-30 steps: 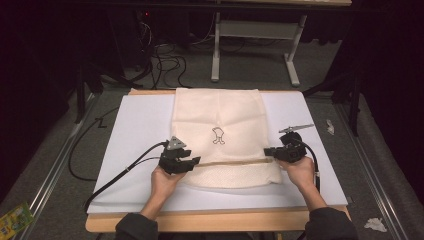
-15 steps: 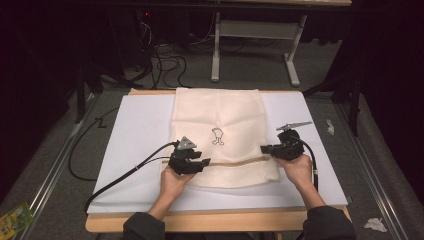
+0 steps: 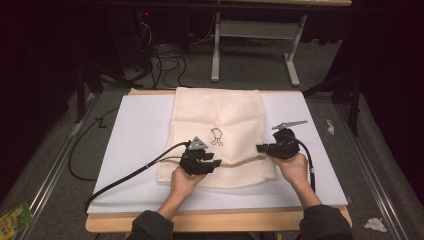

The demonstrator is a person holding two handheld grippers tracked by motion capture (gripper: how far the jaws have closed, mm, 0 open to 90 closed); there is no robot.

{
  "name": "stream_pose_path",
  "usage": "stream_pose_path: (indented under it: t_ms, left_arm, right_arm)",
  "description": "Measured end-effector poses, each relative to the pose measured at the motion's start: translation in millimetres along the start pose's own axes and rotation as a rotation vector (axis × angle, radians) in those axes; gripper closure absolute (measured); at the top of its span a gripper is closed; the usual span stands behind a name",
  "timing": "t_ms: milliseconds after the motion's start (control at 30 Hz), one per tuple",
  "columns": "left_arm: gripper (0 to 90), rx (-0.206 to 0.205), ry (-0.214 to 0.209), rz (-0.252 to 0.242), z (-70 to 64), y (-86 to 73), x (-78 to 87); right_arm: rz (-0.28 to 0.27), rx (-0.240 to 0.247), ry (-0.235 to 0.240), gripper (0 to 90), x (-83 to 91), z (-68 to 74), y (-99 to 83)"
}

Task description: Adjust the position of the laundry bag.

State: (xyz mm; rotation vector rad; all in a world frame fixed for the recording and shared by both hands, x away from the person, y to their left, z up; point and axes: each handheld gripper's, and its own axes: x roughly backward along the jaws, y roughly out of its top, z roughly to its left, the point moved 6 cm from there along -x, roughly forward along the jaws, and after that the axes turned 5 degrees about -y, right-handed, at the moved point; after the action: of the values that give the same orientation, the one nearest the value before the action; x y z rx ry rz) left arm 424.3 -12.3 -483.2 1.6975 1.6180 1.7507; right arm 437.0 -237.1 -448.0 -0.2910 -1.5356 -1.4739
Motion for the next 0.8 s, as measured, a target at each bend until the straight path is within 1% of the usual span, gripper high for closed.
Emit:
stream_pose_path:
  t_ms: [100, 133, 300, 400, 500, 533, 567, 600, 633, 700, 800]
  left_arm:
    - [57.7, -0.005, -0.003, 0.003, -4.5, 1.5, -5.8]
    - [57.7, -0.013, -0.003, 0.011, -5.6, 1.6, -7.0]
    - [57.5, -0.020, -0.003, -0.003, -12.5, 4.5, -11.0]
    - [57.6, -0.025, -0.012, -0.010, -17.0, 7.8, -12.6]
    - [59.2, -0.045, -0.005, -0.006, -23.0, 11.9, -15.6]
    - [59.3, -0.055, -0.008, -0.001, -24.9, 13.5, -16.5]
    - [59.3, -0.054, -0.016, -0.003, -27.3, 15.5, -17.8]
    - [59.3, -0.045, -0.029, -0.012, -29.6, 17.7, -18.8]
    - [59.4, -0.046, -0.033, -0.014, -32.0, 19.6, -20.3]
    - [59.6, -0.063, -0.038, -0.008, -37.4, 22.3, -24.0]
    - [59.7, -0.069, -0.058, -0.001, -44.1, 24.0, -29.9]
  right_arm:
    - [-0.004, -0.006, 0.005, 87.9, -1.0, 0.6, -0.2]
    - [-0.009, -0.002, 0.004, 87.9, -1.6, 0.2, -0.5]
    - [-0.015, -0.013, 0.009, 87.9, -3.8, -0.6, -2.2]
    - [-0.020, -0.014, 0.013, 87.9, -4.1, -0.5, -2.2]
    - [-0.024, -0.016, 0.019, 87.9, -3.9, 0.8, -1.5]
    - [-0.027, -0.016, 0.025, 87.9, -4.2, 1.4, -1.1]
    - [-0.032, -0.018, 0.032, 87.9, -4.6, 2.1, -0.6]
    - [-0.033, -0.021, 0.035, 87.9, -5.1, 3.0, -0.2]
    - [-0.033, -0.016, 0.036, 87.9, -5.7, 3.8, 0.2]
    - [-0.031, -0.011, 0.036, 87.9, -5.8, 5.8, 0.8]
    - [-0.030, -0.009, 0.037, 87.9, -5.7, 9.5, 2.4]
